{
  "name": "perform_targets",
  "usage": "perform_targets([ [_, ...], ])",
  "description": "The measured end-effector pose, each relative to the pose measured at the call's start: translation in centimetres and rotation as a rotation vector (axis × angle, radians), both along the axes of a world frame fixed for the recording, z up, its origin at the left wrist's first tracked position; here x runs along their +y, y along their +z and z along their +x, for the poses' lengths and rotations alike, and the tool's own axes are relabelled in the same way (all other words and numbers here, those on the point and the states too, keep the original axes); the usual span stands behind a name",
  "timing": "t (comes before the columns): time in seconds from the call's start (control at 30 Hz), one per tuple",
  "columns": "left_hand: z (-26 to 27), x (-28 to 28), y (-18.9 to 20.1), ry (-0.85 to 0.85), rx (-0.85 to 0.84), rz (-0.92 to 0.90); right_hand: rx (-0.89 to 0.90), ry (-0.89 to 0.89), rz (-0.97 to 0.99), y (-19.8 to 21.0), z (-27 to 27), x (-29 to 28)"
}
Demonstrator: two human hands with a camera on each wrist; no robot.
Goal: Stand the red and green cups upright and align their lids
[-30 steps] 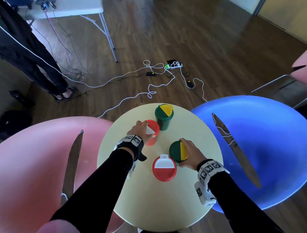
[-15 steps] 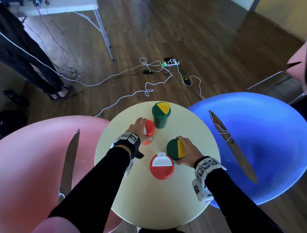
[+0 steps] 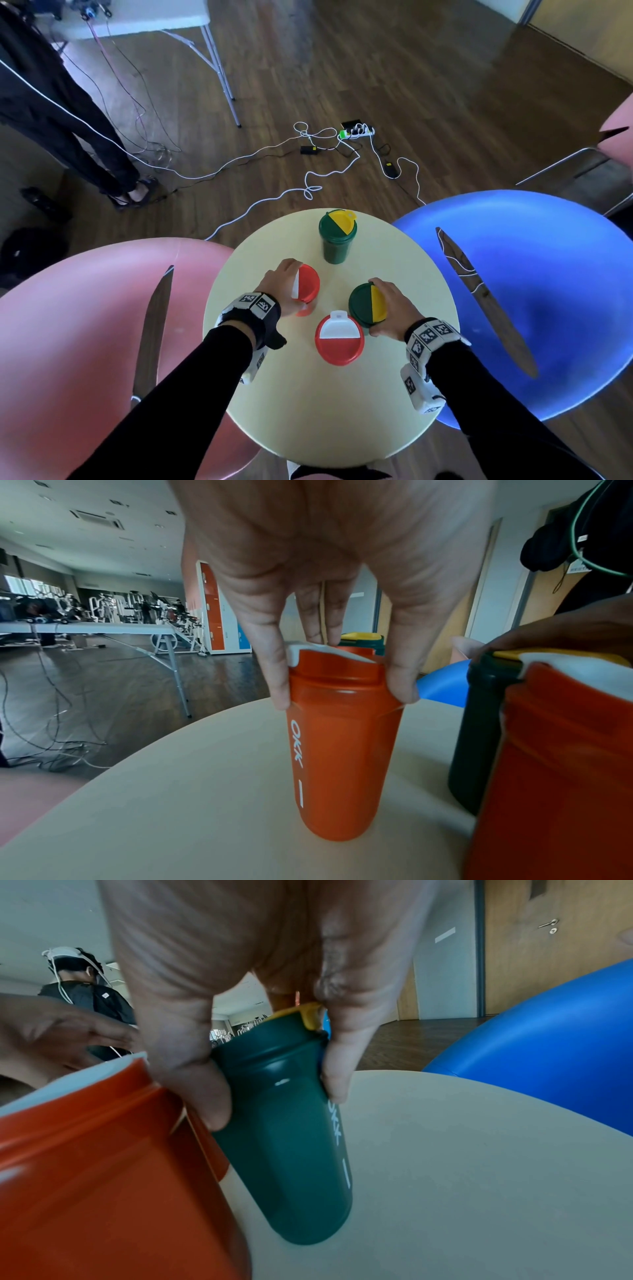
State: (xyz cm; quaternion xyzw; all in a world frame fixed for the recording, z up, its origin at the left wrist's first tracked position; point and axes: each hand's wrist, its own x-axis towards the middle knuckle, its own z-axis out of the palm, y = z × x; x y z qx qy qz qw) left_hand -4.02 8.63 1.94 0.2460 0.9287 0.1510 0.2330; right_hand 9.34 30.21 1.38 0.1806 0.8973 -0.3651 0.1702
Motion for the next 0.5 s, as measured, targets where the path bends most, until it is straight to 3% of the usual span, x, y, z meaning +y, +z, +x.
perform_targets([
  [0.5, 2.9, -1.8, 0.2, 0.013, -0.011, 0.038, -0.004, -0.001, 0.016, 0.2, 0.1, -0.1],
])
